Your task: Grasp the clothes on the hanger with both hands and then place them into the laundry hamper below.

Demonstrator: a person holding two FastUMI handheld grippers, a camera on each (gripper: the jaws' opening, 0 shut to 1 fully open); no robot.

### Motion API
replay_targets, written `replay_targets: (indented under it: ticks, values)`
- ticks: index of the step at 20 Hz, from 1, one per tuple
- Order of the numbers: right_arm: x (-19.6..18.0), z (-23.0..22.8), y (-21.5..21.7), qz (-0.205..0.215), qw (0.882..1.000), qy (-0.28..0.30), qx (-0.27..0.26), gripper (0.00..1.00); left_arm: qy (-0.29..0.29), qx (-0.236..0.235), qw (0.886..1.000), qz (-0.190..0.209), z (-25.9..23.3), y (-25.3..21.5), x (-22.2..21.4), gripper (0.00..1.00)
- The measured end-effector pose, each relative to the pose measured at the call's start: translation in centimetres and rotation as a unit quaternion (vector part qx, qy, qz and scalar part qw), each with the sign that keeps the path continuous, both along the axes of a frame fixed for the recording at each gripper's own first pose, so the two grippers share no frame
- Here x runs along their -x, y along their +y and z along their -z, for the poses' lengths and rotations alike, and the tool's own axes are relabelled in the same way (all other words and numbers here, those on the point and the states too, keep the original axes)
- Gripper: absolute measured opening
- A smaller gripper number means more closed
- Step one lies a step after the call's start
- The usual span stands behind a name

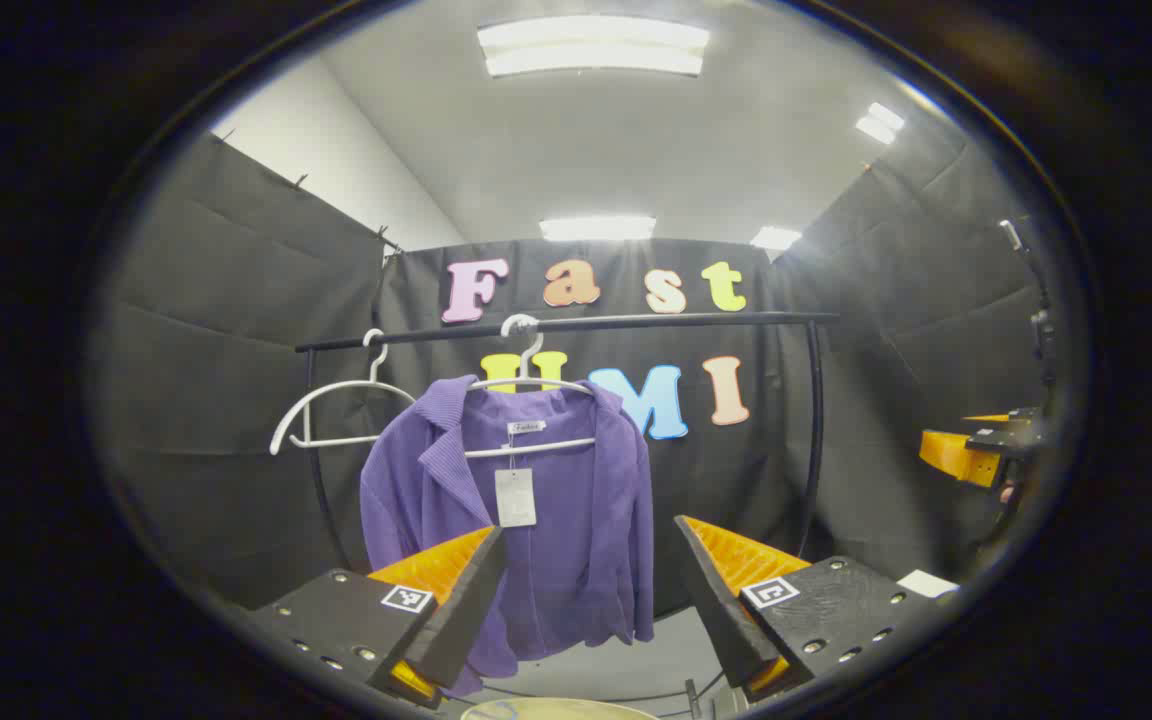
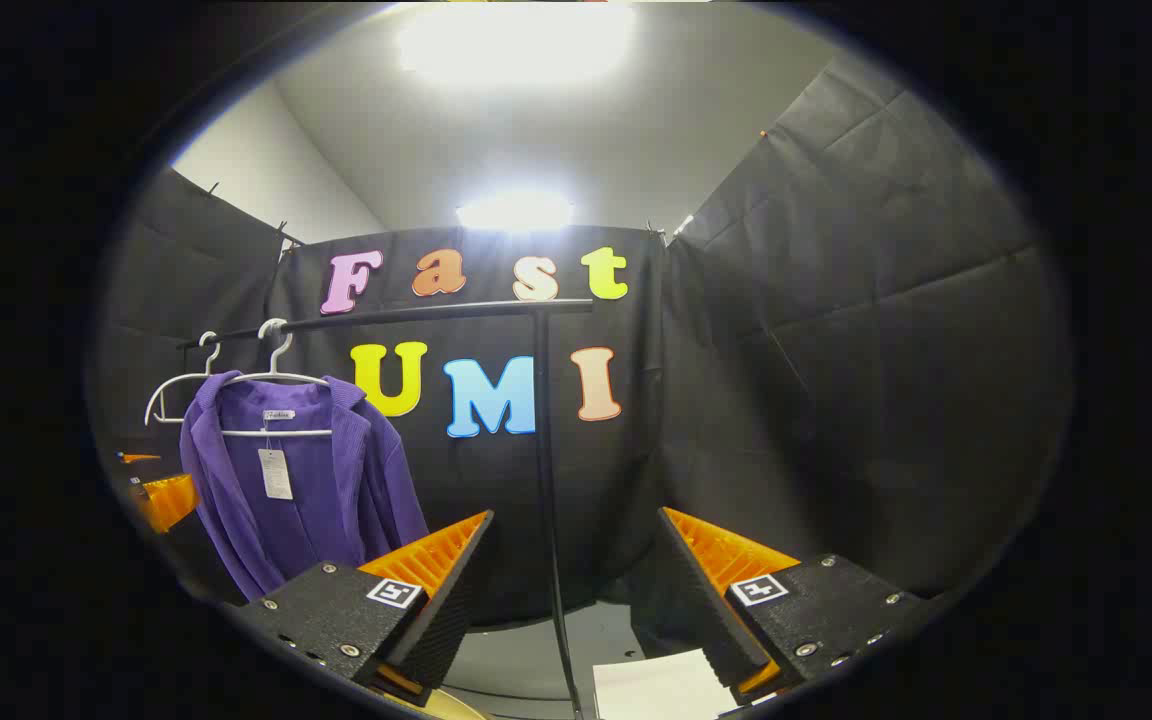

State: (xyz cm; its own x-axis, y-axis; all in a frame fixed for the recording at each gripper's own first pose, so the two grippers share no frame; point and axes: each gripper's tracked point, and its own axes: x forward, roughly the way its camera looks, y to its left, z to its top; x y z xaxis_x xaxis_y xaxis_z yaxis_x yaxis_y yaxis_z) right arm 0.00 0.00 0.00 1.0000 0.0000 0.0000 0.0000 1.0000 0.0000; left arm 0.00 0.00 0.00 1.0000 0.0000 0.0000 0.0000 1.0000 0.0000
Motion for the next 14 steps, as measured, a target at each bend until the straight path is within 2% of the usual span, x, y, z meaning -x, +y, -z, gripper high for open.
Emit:
replay_targets:
  ticks: [5, 6, 10, 11, 13, 14]
  values:
    - [0.2, 0.5, 0.9, -0.011, 1.000, 0.009, 0.008, 0.96, 0.012, 0.015, 1.000, 0.002, 0.8, 0.1, 0.0, 0.95]
    - [0.2, 0.4, 1.0, -0.013, 1.000, 0.009, 0.006, 0.96, 0.013, 0.019, 1.000, 0.002, 0.9, 0.2, -0.1, 1.00]
    - [0.7, 0.3, 0.7, -0.010, 1.000, 0.008, 0.007, 0.96, 0.018, 0.046, 0.999, -0.006, 1.6, 0.6, -0.4, 1.00]
    - [0.8, 0.3, 0.5, -0.008, 1.000, 0.011, 0.009, 0.96, 0.024, 0.056, 0.998, -0.008, 2.0, 0.6, -0.6, 0.95]
    - [1.3, 0.6, 0.1, -0.005, 1.000, 0.017, 0.011, 0.96, 0.043, 0.072, 0.996, -0.015, 3.1, 0.8, -1.1, 0.95]
    - [1.4, 0.8, -0.1, -0.003, 1.000, 0.020, 0.014, 0.96, 0.050, 0.080, 0.995, -0.021, 3.5, 1.1, -1.1, 1.00]
